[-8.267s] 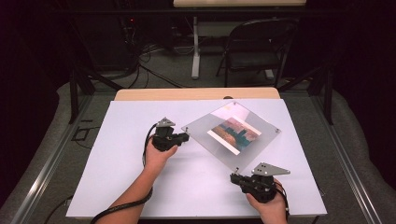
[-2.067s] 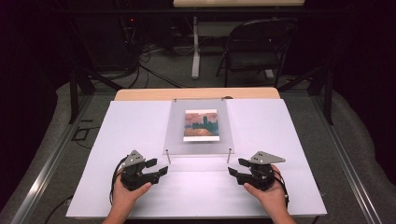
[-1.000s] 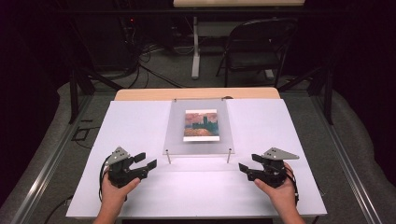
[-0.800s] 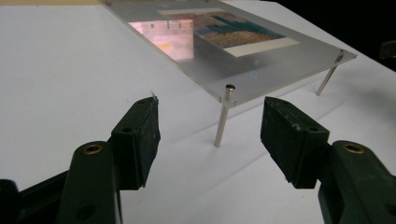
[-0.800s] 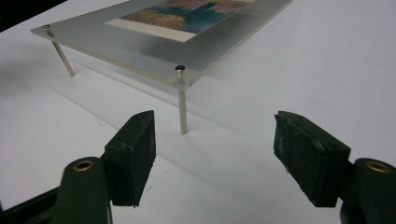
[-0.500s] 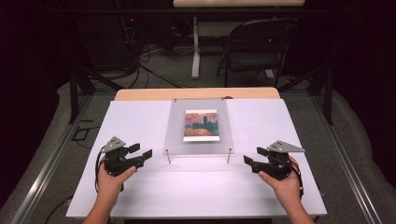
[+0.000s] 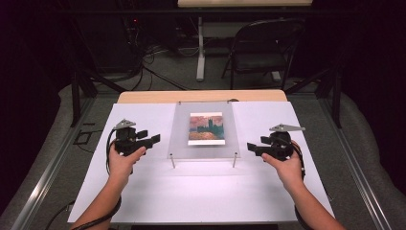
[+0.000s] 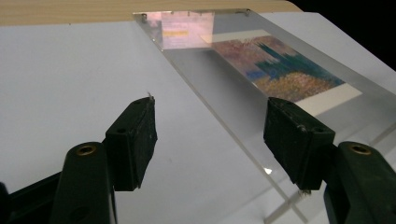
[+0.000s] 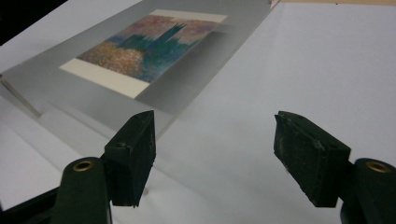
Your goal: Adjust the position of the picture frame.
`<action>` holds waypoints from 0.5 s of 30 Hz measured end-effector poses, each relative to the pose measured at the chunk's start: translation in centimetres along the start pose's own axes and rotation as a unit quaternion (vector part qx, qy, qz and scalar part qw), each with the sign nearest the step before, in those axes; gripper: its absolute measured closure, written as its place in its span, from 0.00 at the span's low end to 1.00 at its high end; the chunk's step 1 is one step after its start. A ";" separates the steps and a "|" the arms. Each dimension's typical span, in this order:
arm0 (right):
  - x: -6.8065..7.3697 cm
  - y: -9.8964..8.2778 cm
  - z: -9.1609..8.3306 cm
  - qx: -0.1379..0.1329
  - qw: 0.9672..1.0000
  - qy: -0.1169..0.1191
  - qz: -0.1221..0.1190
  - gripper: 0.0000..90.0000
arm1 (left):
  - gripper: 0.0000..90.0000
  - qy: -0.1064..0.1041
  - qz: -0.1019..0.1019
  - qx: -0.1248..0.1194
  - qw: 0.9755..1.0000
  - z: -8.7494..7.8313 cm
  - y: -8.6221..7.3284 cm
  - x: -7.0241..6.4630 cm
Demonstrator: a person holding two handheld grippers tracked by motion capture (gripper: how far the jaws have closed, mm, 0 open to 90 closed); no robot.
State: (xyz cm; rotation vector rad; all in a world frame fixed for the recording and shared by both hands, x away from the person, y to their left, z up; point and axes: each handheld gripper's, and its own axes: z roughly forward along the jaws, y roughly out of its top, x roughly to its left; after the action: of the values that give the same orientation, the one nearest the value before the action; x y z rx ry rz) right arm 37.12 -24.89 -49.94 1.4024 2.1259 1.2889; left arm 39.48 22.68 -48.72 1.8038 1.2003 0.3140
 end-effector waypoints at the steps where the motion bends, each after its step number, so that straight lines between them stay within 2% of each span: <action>1: -0.1 0.5 0.2 0.002 1.000 0.000 0.004 0.33 | 0.38 -0.001 0.003 -0.002 1.000 0.2 0.4 -0.1; 8: -0.5 3.4 1.4 0.008 1.000 -0.007 0.001 0.33 | 0.38 0.004 0.012 0.003 1.000 1.2 3.3 -0.2; 12: -0.4 5.0 2.0 0.010 1.000 -0.015 -0.016 0.33 | 0.38 0.004 0.012 -0.004 1.000 1.5 5.3 -0.4; 15: -0.4 6.2 2.4 0.009 1.000 -0.016 -0.019 0.34 | 0.39 0.004 0.017 0.001 1.000 1.8 6.5 -0.5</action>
State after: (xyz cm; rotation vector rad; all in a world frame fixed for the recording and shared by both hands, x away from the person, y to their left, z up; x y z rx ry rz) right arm 42.50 -23.17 -46.40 1.3736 2.1377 1.2297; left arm 44.26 20.61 -44.41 1.8284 1.1781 0.3403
